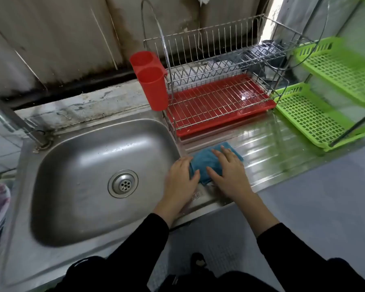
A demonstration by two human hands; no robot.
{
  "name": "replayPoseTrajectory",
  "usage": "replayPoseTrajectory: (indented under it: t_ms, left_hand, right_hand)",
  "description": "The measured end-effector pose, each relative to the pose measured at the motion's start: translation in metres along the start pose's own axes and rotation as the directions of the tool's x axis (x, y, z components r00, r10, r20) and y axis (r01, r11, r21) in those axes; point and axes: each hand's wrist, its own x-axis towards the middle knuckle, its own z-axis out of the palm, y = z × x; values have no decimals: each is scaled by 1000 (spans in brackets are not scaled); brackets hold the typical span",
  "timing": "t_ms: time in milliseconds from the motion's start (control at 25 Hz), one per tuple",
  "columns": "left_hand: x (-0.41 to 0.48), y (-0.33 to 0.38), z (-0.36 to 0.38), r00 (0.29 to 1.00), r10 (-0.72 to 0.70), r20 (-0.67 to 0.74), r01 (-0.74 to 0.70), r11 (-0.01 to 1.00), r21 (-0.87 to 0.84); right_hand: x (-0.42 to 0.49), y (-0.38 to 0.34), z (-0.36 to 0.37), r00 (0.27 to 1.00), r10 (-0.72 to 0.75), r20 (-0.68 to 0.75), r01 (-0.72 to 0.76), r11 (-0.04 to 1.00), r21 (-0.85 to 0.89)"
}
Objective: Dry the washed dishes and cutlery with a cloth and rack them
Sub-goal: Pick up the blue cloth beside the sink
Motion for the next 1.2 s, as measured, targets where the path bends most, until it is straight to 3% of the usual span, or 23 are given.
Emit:
replayPoseTrajectory:
  t_ms: [160,320,560,680,800,1040,1120,1200]
  left_hand:
    - [24,0,3,1000,-6,-4,6,1000,5]
    - [43,-6,2,990,65,122,-96,961,261]
    - [47,-5,3,985,57,162,-81,986,145]
    - [42,-1,0,981,45,190,-55,997,47]
    - [30,1,-8,978,43,204,-10,987,-159]
    - [8,1,-49,996,74,40,-58,947,-317]
    - [1,5,-68,997,75,-16,-76,938,-338]
    - [-8,9,-84,997,32,-65,-56,912,-407]
  right_hand:
    - [12,2,3,996,41,76,-38,998,-48]
    - [18,-1,8,978,103,183,-59,971,-233]
    - [16,-3,12,984,102,143,-70,974,-214]
    - [11,-3,18,995,43,94,-34,995,-94]
    - [4,-3,24,997,1,73,-4,999,40]
    - [3,-29,21,997,-39,62,21,961,275]
    - [3,-46,14,987,-133,95,77,889,451]
    - [3,-64,6,960,-260,102,131,739,661]
